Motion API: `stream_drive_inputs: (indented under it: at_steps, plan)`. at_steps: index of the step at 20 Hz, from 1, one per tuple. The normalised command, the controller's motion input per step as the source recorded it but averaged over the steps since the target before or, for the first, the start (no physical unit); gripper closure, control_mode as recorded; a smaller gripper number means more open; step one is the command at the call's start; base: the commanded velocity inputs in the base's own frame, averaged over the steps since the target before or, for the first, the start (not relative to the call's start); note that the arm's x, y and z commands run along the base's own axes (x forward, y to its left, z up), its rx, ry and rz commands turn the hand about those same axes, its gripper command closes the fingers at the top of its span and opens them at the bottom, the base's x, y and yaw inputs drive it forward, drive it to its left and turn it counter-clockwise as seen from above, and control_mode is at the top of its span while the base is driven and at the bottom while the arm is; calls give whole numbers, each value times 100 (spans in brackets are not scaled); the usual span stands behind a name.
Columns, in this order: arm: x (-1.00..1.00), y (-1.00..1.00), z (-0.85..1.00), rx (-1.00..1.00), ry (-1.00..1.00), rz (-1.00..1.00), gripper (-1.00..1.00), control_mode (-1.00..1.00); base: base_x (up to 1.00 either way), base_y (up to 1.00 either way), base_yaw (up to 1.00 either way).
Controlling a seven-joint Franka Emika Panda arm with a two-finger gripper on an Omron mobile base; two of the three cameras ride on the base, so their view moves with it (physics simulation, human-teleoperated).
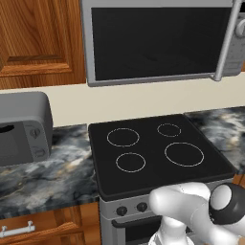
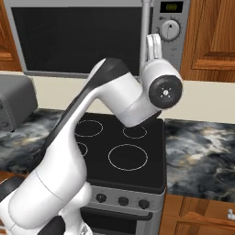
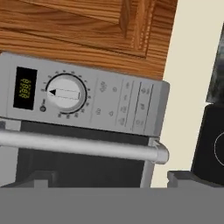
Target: Transport the fish from the fridge to the microwave and turn on the microwave.
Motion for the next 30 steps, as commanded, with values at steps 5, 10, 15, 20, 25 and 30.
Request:
stream_drive_inputs:
  at_steps: [5,10,15,20,25,30]
  plan:
    - [0,-41,-2,28,18,3,-100,-100,0,0,0]
    - [0,-45,-14,23,2,5,-100,-100,0,0,0]
    - [2,-42,-30,8,0,6,-100,-100,0,0,0]
    - [29,-3,-45,1,-1,9,-100,-100,0,0,0]
    - [41,1,-18,6,0,12,-100,-100,0,0,0]
    - [40,19,-14,3,0,6,-100,-100,0,0,0]
